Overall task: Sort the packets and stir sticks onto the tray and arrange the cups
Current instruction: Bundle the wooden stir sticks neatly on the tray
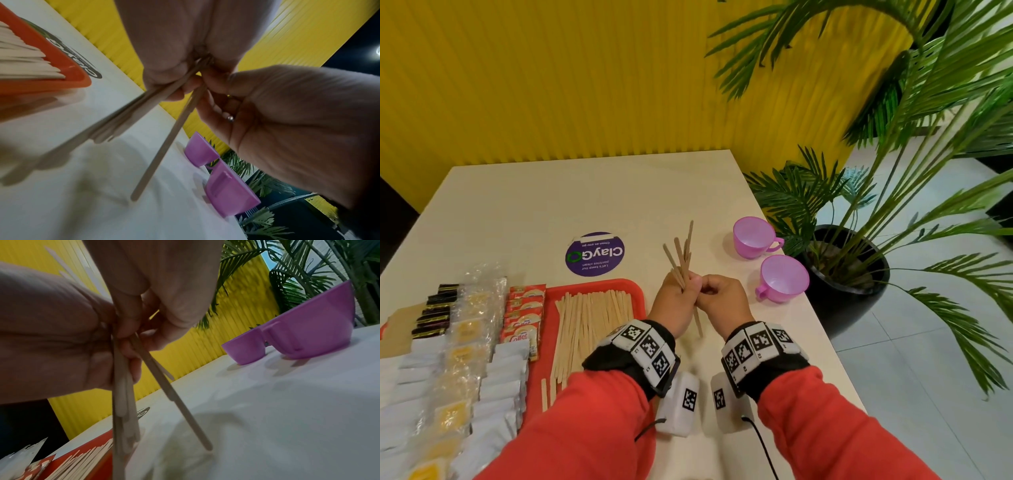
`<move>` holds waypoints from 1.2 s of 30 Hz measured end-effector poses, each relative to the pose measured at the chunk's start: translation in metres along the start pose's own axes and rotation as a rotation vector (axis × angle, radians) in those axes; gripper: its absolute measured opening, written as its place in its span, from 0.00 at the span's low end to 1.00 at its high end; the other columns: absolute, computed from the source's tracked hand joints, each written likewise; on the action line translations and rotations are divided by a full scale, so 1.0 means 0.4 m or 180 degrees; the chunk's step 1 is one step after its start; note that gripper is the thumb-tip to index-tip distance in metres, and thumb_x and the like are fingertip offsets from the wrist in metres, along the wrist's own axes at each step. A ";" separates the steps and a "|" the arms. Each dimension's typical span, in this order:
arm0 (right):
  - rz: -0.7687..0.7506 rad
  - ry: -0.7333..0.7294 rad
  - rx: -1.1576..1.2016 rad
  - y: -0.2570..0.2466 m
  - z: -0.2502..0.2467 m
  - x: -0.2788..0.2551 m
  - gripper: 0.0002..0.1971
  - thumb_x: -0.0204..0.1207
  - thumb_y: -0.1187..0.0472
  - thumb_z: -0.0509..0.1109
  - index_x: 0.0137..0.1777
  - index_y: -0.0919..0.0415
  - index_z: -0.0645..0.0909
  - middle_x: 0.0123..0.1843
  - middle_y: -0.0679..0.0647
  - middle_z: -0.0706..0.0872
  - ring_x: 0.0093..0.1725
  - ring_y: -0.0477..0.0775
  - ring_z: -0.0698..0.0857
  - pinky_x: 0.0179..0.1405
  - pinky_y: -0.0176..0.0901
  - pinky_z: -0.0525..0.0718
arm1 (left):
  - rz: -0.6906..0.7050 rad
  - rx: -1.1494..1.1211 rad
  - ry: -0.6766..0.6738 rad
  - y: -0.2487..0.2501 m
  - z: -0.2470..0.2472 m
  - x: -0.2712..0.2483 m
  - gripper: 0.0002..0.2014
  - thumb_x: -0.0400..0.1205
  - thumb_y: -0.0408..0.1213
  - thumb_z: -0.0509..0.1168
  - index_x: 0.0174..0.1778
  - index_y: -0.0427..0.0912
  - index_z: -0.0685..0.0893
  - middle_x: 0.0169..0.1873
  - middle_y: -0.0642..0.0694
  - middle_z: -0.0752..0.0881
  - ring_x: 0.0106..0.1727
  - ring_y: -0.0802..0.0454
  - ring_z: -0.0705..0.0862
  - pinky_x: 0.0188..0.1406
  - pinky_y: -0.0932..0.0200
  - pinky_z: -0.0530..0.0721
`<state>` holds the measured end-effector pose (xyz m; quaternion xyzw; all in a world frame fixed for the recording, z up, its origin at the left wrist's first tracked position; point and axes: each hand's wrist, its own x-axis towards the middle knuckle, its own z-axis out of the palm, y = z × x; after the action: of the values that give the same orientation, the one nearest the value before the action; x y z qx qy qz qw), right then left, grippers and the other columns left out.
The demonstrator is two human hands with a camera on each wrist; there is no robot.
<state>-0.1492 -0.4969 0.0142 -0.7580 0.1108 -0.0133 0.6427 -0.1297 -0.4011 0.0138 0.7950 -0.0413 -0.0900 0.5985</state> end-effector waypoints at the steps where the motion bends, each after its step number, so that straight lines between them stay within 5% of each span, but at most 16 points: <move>1: 0.0041 0.0041 0.0006 0.002 0.004 0.000 0.14 0.69 0.72 0.73 0.34 0.49 0.87 0.32 0.49 0.88 0.37 0.46 0.87 0.47 0.43 0.86 | -0.0031 -0.0027 0.0045 -0.001 0.002 -0.002 0.10 0.86 0.36 0.55 0.49 0.33 0.78 0.44 0.41 0.83 0.49 0.49 0.81 0.45 0.72 0.75; 5: 0.0227 -0.0002 0.0091 0.000 0.013 -0.005 0.11 0.68 0.73 0.72 0.34 0.56 0.88 0.33 0.51 0.87 0.36 0.46 0.85 0.47 0.39 0.84 | -0.0354 -0.0215 0.0249 0.000 -0.005 -0.001 0.14 0.87 0.40 0.53 0.53 0.36 0.81 0.44 0.45 0.82 0.50 0.50 0.80 0.52 0.59 0.78; 7: 0.0294 -0.0033 0.0083 -0.001 0.015 -0.007 0.12 0.69 0.73 0.72 0.34 0.54 0.87 0.35 0.50 0.87 0.39 0.47 0.84 0.49 0.39 0.82 | -0.0484 -0.0425 0.0353 -0.002 -0.019 0.004 0.16 0.88 0.43 0.52 0.46 0.38 0.82 0.41 0.46 0.82 0.48 0.49 0.80 0.54 0.54 0.77; 11: 0.0295 -0.0065 -0.0726 0.022 0.012 -0.013 0.10 0.75 0.68 0.68 0.52 0.61 0.86 0.50 0.51 0.85 0.48 0.48 0.82 0.51 0.35 0.76 | -0.0753 -0.0895 0.0716 -0.005 -0.085 0.028 0.21 0.88 0.46 0.51 0.33 0.39 0.75 0.27 0.47 0.82 0.33 0.49 0.78 0.49 0.51 0.75; 15: -0.0093 -0.1278 -0.2388 0.064 0.012 -0.039 0.18 0.78 0.64 0.62 0.66 0.56 0.81 0.68 0.55 0.78 0.68 0.56 0.75 0.67 0.39 0.69 | -0.0705 -0.1318 0.1049 -0.004 -0.170 0.048 0.19 0.88 0.43 0.52 0.30 0.42 0.68 0.20 0.47 0.71 0.24 0.52 0.73 0.50 0.48 0.79; 19: -0.0864 -0.2512 -0.3630 0.092 0.017 -0.059 0.26 0.79 0.58 0.61 0.76 0.38 0.67 0.82 0.54 0.57 0.81 0.62 0.54 0.79 0.56 0.55 | -0.0712 -0.1457 0.1112 0.000 -0.221 0.046 0.18 0.88 0.43 0.52 0.32 0.42 0.68 0.23 0.45 0.67 0.24 0.50 0.70 0.35 0.52 0.81; 27: -0.1085 -0.3159 -0.4575 0.085 0.046 -0.053 0.27 0.82 0.46 0.54 0.80 0.35 0.51 0.85 0.46 0.39 0.83 0.65 0.42 0.77 0.69 0.45 | -0.0766 -0.1638 0.0967 0.004 -0.218 0.025 0.17 0.89 0.42 0.51 0.33 0.42 0.68 0.18 0.49 0.68 0.18 0.54 0.72 0.32 0.54 0.75; 36: -0.1043 -0.3094 -0.4898 0.093 0.044 -0.014 0.32 0.83 0.48 0.51 0.82 0.44 0.40 0.84 0.41 0.39 0.84 0.57 0.44 0.79 0.67 0.47 | -0.0765 -0.1686 0.0912 0.005 -0.202 0.026 0.08 0.88 0.40 0.51 0.45 0.48 0.73 0.22 0.48 0.66 0.18 0.59 0.69 0.28 0.58 0.75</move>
<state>-0.1576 -0.4843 -0.0246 -0.9046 -0.3014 0.2927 -0.0719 -0.1037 -0.3272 0.0365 0.6154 0.1625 -0.0548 0.7694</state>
